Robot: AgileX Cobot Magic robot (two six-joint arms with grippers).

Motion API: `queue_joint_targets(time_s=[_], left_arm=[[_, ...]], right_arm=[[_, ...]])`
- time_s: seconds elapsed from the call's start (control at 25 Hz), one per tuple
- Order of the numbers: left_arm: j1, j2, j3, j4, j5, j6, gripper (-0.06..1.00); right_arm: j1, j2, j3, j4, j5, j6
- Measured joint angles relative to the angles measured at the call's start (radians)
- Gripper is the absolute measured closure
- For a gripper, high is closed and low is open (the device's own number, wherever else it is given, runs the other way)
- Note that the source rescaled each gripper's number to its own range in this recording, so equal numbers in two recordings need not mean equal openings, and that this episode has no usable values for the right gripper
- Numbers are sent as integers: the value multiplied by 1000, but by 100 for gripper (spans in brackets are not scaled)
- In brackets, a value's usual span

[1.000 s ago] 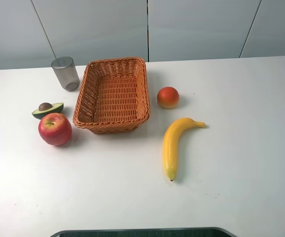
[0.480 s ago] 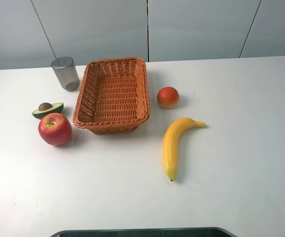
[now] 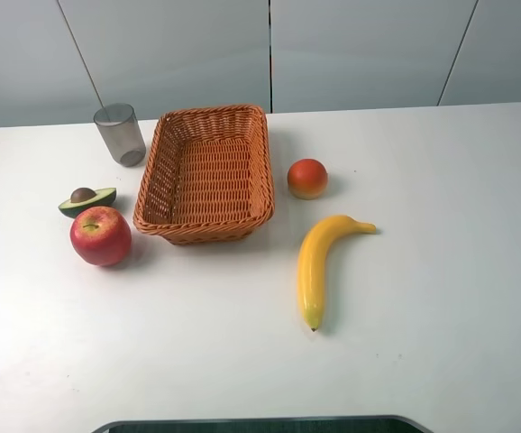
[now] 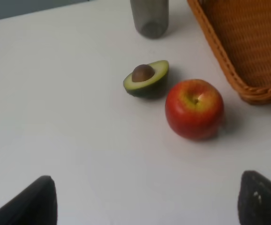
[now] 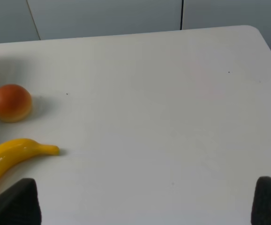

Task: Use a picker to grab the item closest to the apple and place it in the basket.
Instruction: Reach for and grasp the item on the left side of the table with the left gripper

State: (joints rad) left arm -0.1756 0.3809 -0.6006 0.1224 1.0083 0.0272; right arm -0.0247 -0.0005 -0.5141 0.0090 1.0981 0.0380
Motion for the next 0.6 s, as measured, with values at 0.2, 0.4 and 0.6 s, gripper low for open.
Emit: queue_joint_targets(time_s=[0.2, 0.4, 0.6], left_arm=[[-26, 418, -167, 41, -65, 97, -5], [-28, 795, -387, 12, -112, 134, -5], [-30, 1017, -484, 9, -117, 225, -5]], right_arm=[[0, 0, 0, 0, 0, 0], [0, 0, 0, 0, 0, 0], [0, 0, 0, 0, 0, 0]])
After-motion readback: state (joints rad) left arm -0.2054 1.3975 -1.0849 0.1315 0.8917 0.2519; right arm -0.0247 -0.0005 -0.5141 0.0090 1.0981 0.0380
